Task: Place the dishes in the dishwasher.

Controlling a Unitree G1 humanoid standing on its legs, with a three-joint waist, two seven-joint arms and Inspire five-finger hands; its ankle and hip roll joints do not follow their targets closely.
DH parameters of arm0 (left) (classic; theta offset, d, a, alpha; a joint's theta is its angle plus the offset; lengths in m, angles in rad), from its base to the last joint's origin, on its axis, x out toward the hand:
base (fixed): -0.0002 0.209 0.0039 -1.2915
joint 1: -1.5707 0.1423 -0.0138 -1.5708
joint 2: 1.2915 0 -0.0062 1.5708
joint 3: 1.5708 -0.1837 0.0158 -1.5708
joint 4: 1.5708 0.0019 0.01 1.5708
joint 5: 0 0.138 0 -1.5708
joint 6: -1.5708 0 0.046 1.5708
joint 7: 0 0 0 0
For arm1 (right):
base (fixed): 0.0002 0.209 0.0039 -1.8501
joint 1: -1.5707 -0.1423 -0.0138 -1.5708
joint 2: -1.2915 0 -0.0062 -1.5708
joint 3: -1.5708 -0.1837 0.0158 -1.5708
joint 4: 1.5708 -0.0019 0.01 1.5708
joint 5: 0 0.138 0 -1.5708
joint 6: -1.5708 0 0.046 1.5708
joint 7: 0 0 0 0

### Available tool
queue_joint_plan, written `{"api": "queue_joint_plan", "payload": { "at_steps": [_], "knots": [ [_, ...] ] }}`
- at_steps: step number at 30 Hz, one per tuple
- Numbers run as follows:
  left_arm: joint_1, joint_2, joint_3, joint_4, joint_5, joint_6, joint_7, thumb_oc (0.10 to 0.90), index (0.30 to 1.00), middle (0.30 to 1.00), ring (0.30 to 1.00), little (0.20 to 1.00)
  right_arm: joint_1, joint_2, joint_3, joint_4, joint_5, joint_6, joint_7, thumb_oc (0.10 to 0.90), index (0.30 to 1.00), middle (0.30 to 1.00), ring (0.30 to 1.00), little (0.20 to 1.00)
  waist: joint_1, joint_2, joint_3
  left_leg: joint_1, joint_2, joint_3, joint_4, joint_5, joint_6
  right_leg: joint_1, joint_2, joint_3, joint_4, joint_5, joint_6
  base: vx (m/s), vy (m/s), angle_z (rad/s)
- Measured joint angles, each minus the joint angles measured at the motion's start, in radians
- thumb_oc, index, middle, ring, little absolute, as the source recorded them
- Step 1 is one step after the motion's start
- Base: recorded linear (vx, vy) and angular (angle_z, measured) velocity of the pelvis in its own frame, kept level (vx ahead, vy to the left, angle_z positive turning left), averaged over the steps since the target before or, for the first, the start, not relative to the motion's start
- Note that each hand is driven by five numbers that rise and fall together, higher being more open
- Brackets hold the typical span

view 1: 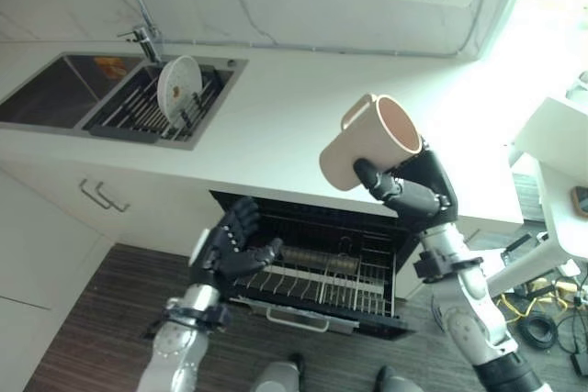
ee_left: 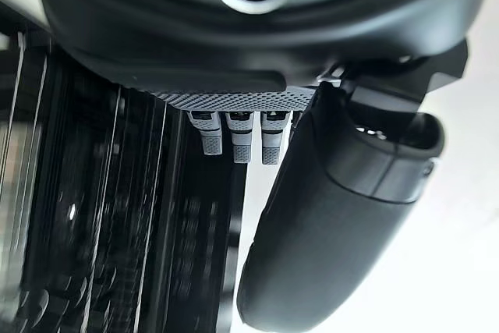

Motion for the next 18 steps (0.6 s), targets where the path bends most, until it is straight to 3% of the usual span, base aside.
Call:
{"api": "queue_joint_plan", "payload": {
  "at_steps": [9,14,18],
  "knots": [
    [0.024,0.123,-0.033,0.164,0.377,-0.018,-0.090,0.800,0.900,0.900,0.900,0.900,0.010,-0.020,0.011,0.009,-0.007,0.111,0.123,0.400,0.300,0.300,0.300,0.300,-0.006,0.012,-0.001,-0.007,0.000,0.001,0.003,0.000,0.000,-0.008,-0.001,0.002,0.002,0.000,0.000,0.00,0.000,0.00],
    [0.015,0.375,-0.127,0.176,0.698,-0.063,-0.175,0.800,0.900,0.900,0.900,0.900,0.011,-0.087,0.068,0.065,-0.010,0.181,0.234,0.400,0.300,0.300,0.300,0.300,-0.019,0.035,-0.007,-0.018,0.001,0.008,0.008,0.001,-0.002,-0.028,-0.002,0.010,0.016,0.000,0.000,0.02,0.036,-0.04],
    [0.007,0.432,-0.128,0.162,0.716,-0.064,-0.200,0.800,0.900,0.900,0.900,0.900,0.014,-0.093,0.091,0.117,-0.046,0.200,0.242,0.400,0.300,0.300,0.300,0.300,-0.028,0.043,-0.012,-0.018,0.000,0.020,0.010,0.001,-0.002,-0.033,-0.004,0.021,0.018,0.001,0.000,0.04,0.022,-0.06]
  ]
}}
